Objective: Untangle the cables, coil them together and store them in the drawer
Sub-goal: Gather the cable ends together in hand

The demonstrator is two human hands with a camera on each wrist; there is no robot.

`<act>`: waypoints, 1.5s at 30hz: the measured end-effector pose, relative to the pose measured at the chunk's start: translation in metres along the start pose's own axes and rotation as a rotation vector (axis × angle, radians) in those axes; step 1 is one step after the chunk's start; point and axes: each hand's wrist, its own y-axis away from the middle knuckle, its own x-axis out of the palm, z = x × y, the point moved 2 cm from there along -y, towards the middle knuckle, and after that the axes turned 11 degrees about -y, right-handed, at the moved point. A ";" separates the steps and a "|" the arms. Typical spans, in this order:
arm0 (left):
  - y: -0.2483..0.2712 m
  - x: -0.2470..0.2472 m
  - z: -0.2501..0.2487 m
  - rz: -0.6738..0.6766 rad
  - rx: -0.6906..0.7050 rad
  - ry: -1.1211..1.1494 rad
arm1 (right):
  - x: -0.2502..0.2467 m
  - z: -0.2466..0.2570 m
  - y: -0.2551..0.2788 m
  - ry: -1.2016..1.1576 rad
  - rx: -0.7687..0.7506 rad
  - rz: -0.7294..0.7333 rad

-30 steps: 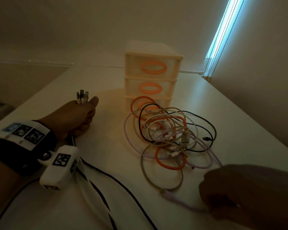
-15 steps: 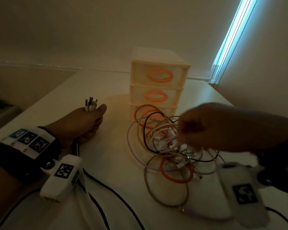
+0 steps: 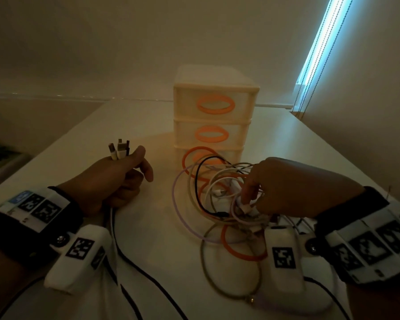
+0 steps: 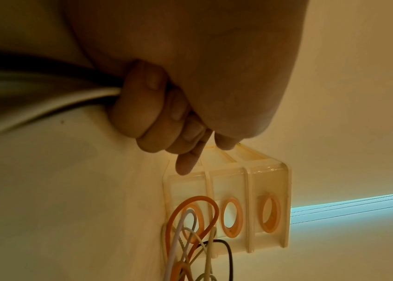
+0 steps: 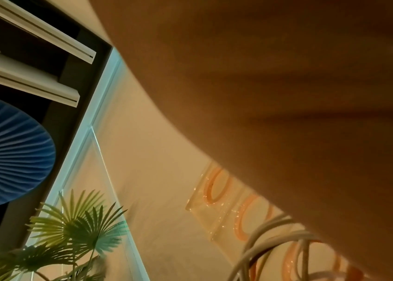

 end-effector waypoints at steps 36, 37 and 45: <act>0.028 0.021 -0.044 -0.099 0.312 0.228 | -0.037 0.068 -0.057 -0.908 -0.332 -1.327; 0.029 0.022 -0.045 -0.098 0.310 0.231 | -0.023 0.075 -0.063 -0.901 -0.402 -1.267; 0.033 0.029 -0.043 -0.054 0.327 0.231 | 0.027 0.088 -0.073 -0.869 -0.598 -0.760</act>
